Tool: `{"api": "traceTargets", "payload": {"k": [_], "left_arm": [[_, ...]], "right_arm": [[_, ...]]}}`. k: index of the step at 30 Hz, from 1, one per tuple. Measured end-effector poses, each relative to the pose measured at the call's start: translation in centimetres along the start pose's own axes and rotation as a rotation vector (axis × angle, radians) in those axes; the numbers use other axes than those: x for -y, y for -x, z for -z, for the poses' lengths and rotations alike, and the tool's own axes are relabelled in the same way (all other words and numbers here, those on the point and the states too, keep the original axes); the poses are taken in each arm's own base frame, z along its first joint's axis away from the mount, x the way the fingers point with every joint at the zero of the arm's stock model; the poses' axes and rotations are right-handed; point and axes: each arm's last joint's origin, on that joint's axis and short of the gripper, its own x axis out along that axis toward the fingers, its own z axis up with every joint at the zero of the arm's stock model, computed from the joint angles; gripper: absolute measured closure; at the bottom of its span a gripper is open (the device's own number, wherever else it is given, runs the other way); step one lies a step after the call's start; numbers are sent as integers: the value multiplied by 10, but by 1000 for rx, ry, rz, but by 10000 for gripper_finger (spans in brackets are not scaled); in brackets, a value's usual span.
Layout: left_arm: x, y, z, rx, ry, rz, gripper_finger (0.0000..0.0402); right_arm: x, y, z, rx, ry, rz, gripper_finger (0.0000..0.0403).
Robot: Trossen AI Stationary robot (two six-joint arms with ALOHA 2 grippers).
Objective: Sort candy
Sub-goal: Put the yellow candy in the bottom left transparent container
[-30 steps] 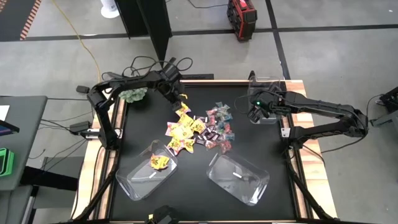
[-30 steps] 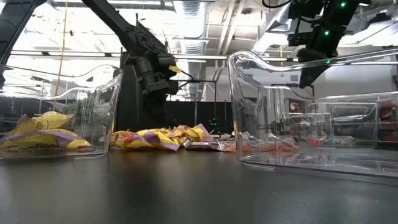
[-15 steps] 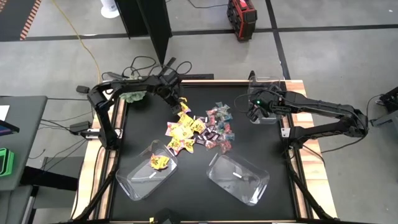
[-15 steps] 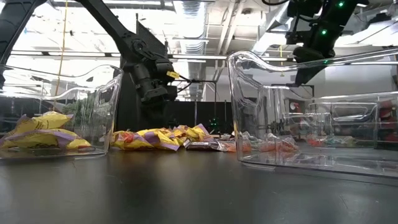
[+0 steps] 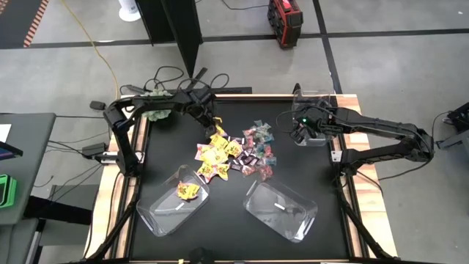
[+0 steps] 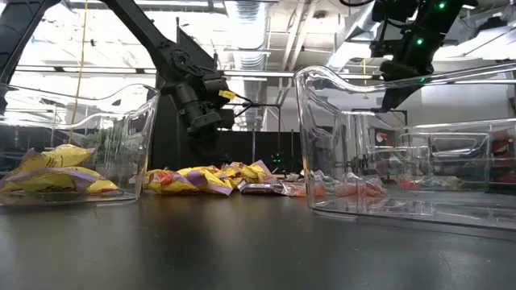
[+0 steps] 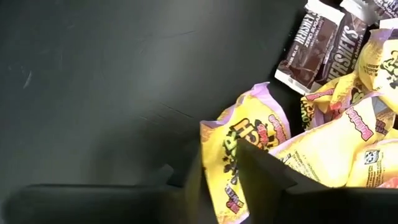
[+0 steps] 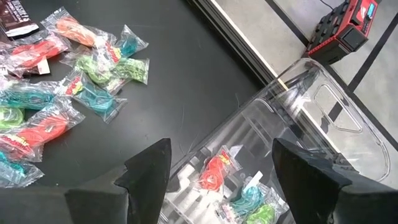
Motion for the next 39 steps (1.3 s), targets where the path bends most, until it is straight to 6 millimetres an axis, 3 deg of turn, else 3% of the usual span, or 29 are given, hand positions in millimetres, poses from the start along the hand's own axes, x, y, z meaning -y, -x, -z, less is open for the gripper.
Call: {"api": "traceTargets", "payload": {"k": [8, 17, 21, 26, 31, 39], "left_arm": [[1, 0, 0, 0, -12, 2, 395], [2, 1, -2, -2, -38, -12, 401], [2, 10, -10, 28, -58, -34, 401], [7, 39, -22, 113, -109, -65, 401], [19, 84, -28, 225, -193, -118, 401], [62, 158, -17, 331, -354, -133, 401]], "right_arm": [[0, 0, 0, 3, -1, -1, 112], [0, 0, 0, 3, -1, -1, 112], [0, 0, 0, 3, -1, -1, 112], [0, 0, 0, 3, -1, -1, 112], [0, 0, -2, 15, -4, -3, 112], [-10, 4, -8, 99, 55, -41, 112]]}}
